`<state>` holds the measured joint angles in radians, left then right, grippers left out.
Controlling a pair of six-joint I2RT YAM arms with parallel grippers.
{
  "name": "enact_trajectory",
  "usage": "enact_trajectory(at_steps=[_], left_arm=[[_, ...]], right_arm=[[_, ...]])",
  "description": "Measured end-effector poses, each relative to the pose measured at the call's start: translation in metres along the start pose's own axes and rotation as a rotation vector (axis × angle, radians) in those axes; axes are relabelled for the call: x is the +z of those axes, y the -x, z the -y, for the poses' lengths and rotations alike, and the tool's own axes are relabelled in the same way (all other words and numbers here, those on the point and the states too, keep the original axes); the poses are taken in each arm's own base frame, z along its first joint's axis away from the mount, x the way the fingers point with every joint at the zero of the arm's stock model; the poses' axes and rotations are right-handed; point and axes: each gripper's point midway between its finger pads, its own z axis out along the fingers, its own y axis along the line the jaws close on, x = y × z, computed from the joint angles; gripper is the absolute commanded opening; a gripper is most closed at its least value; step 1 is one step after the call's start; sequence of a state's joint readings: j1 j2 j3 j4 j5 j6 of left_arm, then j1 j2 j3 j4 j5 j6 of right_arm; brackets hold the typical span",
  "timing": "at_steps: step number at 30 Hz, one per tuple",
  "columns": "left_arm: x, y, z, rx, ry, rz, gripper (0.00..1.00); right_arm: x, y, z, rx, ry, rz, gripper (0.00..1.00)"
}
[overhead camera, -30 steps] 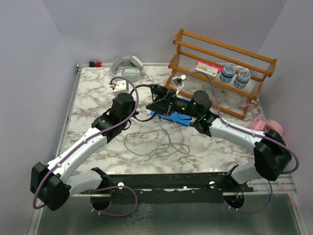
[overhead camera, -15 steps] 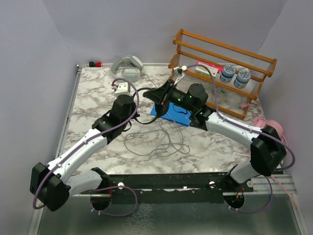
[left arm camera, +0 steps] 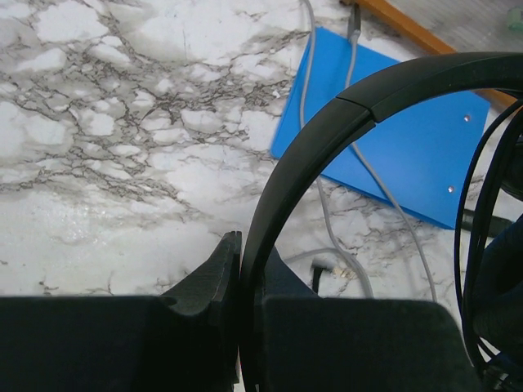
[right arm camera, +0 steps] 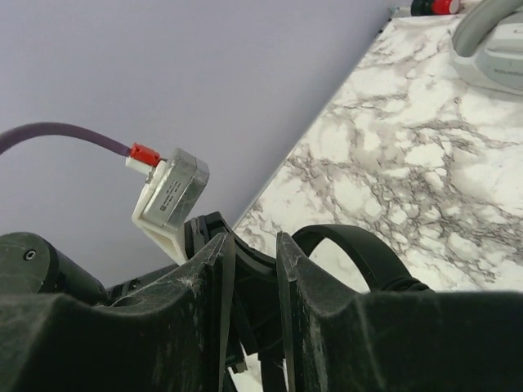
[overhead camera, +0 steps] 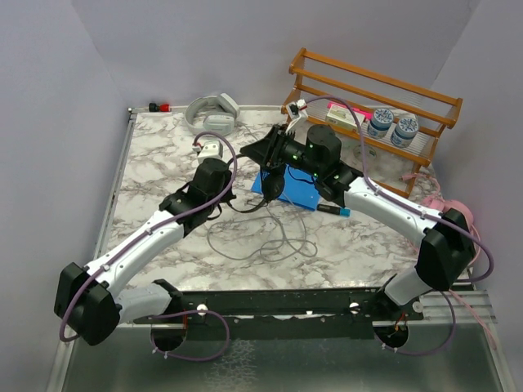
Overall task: Wrap the headphones
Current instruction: Wrap the headphones cable around the headphones, then place the headphones at the corner of the board.
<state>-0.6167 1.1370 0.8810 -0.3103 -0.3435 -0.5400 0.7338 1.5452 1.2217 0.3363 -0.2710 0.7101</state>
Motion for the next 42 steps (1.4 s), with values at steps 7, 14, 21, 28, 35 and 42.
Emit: enact_trajectory(at_steps=[7,14,21,28,35,42], left_arm=[[0.004,-0.014,-0.003,0.002,0.034,-0.083,0.00],[0.008,-0.026,-0.012,-0.023,0.067,-0.145,0.00],[0.020,-0.015,-0.043,-0.100,0.138,-0.171,0.00],[0.045,-0.005,-0.086,-0.170,0.264,-0.194,0.00],[0.082,0.009,-0.143,-0.317,0.404,-0.204,0.00],[0.097,-0.013,-0.198,-0.486,0.550,-0.242,0.05]], right_arm=[[-0.006,-0.007,0.014,-0.107,-0.059,-0.044,0.41],[-0.032,0.021,0.007,-0.251,-0.125,0.011,0.47],[-0.063,0.044,0.005,-0.346,-0.195,0.088,0.57],[-0.077,0.021,0.035,-0.390,-0.278,0.040,0.78],[-0.099,0.004,0.045,-0.441,-0.295,0.007,0.94],[-0.122,0.002,0.042,-0.465,-0.292,0.032,1.00]])
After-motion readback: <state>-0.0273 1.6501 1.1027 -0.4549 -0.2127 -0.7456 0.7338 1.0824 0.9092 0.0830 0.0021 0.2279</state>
